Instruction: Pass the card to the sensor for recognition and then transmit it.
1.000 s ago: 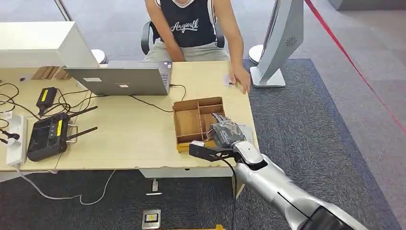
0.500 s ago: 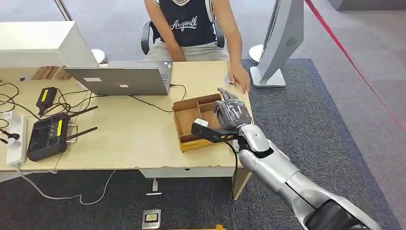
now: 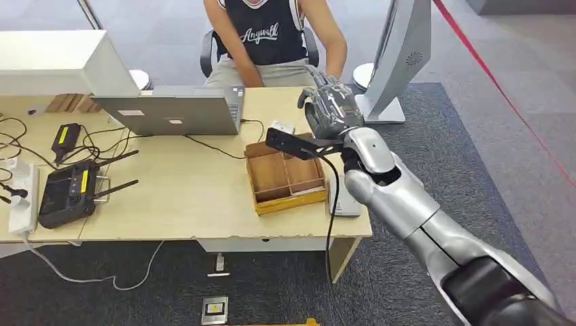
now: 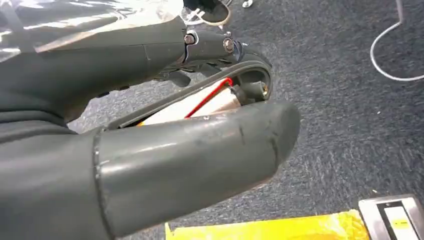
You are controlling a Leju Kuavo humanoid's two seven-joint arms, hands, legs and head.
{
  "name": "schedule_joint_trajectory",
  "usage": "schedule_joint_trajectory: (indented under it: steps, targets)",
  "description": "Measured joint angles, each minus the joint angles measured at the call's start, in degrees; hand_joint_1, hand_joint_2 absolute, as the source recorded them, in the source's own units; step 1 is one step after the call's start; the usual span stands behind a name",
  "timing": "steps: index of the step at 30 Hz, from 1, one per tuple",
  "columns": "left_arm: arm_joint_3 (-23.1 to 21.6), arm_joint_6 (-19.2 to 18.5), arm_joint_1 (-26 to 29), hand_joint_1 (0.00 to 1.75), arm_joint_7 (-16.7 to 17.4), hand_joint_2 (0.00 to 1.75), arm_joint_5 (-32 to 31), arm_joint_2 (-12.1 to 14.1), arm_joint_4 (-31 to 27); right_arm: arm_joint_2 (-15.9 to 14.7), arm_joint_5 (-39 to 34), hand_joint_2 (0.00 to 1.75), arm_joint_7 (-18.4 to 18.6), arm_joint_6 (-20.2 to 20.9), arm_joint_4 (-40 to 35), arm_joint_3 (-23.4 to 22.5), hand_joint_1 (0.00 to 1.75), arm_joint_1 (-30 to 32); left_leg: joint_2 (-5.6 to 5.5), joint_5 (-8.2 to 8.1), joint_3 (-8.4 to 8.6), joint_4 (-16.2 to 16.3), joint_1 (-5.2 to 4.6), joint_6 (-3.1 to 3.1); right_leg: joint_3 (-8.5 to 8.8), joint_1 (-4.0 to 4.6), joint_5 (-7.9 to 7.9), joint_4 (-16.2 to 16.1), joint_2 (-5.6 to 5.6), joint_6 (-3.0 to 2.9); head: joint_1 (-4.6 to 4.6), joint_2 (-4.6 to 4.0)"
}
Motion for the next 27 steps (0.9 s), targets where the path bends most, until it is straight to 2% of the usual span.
schedule_joint_trajectory:
  steps: [10,15,27]
  targets:
    - [-0.37,-0.11,-0.92,0.0,1.58,0.0,0.63,0.0,-0.88,4.59,-0.22,1.75,-3.66,1.12,14.87,1.64,1.75,-9.44,-0.01,0.03,-0.02,0.0,0.0,0.01,-0.01,0.0,0.01,0.02,-0.01,0.0,0.0,0.0]
    - [-1.0,-0.17,-0.85,0.0,1.58,0.0,1.42,0.0,-1.18,7.08,-0.22,1.75,-3.83,1.01,23.35,2.4,1.75,-14.07,-0.02,0.03,-0.03,0.0,0.0,0.01,-0.02,0.0,0.01,0.01,-0.01,0.0,0.02,0.0]
    - [-1.64,-0.17,-0.79,0.0,1.58,0.0,1.49,0.0,-1.23,9.42,-0.26,1.75,-4.05,0.79,31.49,3.23,1.75,-16.12,-0.01,0.03,-0.01,0.01,0.0,0.01,-0.02,0.0,0.01,0.01,-0.01,0.0,0.0,0.0]
